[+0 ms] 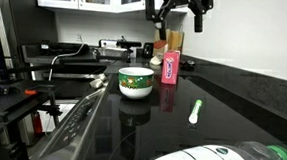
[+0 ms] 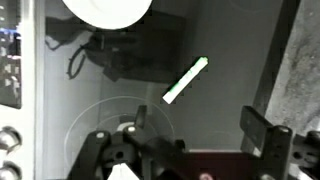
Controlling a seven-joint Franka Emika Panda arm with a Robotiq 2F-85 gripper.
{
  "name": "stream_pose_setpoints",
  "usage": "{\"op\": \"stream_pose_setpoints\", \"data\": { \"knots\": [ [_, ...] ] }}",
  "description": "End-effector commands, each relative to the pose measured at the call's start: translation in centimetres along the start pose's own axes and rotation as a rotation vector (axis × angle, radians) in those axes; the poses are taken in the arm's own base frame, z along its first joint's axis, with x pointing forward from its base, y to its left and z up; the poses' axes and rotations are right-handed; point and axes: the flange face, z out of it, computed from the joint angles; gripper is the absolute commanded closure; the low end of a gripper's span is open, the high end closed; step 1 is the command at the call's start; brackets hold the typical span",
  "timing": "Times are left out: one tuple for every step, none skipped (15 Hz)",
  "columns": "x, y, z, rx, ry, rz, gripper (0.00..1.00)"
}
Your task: Pick up the object from the mug and place it on the stove top
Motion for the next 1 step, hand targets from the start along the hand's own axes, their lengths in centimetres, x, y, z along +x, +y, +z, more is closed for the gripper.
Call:
{"op": "stream_pose_setpoints", "data": {
  "knots": [
    [-1.63,0.56,-2.24,-0.061,0.025,-0.046,0.0]
  ]
}}
